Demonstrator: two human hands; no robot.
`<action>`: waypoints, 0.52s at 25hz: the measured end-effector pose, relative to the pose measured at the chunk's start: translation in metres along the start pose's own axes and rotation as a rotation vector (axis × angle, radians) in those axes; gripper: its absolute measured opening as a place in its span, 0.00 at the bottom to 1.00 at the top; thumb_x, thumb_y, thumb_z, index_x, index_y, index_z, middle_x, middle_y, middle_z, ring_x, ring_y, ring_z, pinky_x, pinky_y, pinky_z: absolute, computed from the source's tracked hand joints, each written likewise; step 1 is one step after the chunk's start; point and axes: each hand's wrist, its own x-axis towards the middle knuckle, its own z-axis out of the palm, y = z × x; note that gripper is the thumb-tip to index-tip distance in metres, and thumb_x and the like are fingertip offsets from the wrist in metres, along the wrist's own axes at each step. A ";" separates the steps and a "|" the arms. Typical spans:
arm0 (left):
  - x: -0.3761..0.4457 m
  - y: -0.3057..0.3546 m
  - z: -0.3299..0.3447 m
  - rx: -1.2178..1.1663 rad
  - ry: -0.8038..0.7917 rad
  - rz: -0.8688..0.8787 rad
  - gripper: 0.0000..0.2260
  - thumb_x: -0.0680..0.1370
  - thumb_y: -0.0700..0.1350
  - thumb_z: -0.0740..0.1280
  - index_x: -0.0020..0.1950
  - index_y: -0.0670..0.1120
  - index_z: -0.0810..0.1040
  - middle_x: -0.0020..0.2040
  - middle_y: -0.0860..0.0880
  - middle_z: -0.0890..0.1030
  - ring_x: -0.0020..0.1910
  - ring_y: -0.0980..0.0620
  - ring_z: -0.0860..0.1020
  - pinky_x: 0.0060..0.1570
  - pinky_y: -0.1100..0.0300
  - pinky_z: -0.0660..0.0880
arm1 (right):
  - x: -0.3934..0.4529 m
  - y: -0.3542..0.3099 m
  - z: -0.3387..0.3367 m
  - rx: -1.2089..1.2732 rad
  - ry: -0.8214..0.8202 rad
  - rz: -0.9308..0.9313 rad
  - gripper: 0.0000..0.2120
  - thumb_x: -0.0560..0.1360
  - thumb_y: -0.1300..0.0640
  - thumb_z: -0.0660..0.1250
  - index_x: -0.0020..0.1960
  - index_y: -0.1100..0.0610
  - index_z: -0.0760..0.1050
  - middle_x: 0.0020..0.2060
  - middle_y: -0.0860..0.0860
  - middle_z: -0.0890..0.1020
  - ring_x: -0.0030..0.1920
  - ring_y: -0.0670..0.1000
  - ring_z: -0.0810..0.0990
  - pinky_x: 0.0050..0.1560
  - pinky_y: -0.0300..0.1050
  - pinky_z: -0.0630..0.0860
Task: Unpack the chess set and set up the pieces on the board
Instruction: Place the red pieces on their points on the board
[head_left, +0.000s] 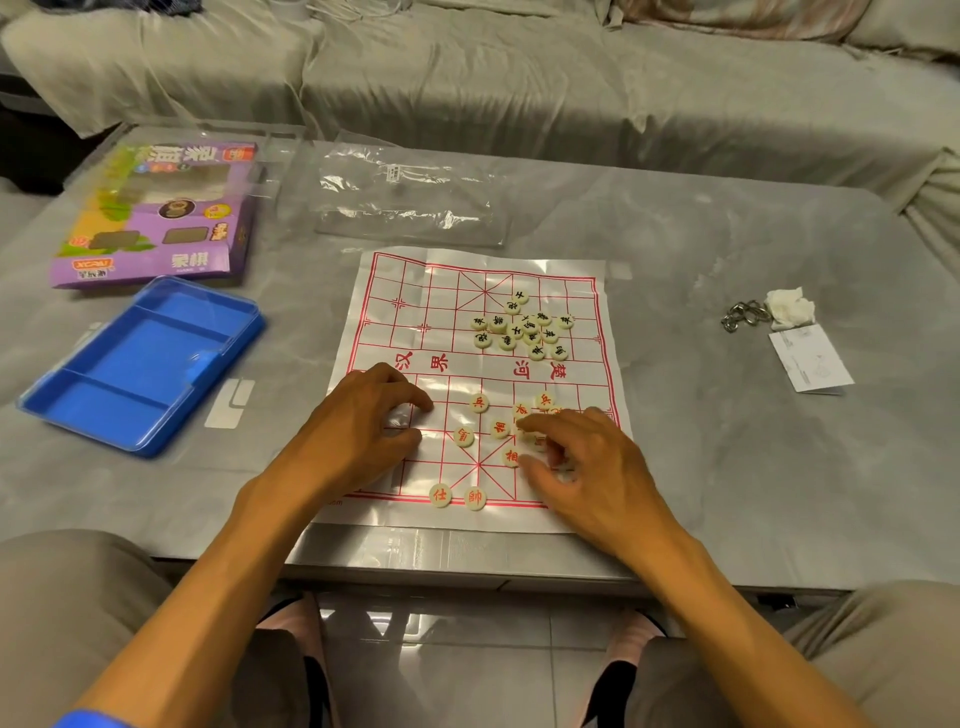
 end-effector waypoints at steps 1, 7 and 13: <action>0.000 0.000 0.000 0.001 -0.001 0.000 0.14 0.76 0.51 0.67 0.62 0.55 0.77 0.64 0.54 0.73 0.59 0.54 0.71 0.59 0.57 0.70 | 0.002 0.004 -0.007 0.023 0.050 0.031 0.15 0.76 0.47 0.66 0.61 0.49 0.77 0.56 0.45 0.80 0.53 0.45 0.75 0.55 0.42 0.76; 0.002 -0.002 0.001 -0.002 -0.009 0.003 0.14 0.76 0.51 0.68 0.62 0.55 0.77 0.64 0.53 0.72 0.59 0.53 0.71 0.57 0.58 0.70 | 0.001 0.027 -0.036 -0.012 0.016 0.184 0.09 0.77 0.51 0.67 0.55 0.49 0.81 0.53 0.46 0.82 0.48 0.46 0.78 0.51 0.42 0.79; 0.002 -0.002 0.002 -0.005 -0.010 0.005 0.14 0.76 0.51 0.68 0.61 0.55 0.77 0.64 0.53 0.72 0.59 0.53 0.71 0.57 0.57 0.70 | -0.003 0.022 -0.037 -0.043 -0.052 0.149 0.09 0.76 0.48 0.67 0.55 0.48 0.79 0.46 0.40 0.77 0.43 0.43 0.75 0.48 0.33 0.71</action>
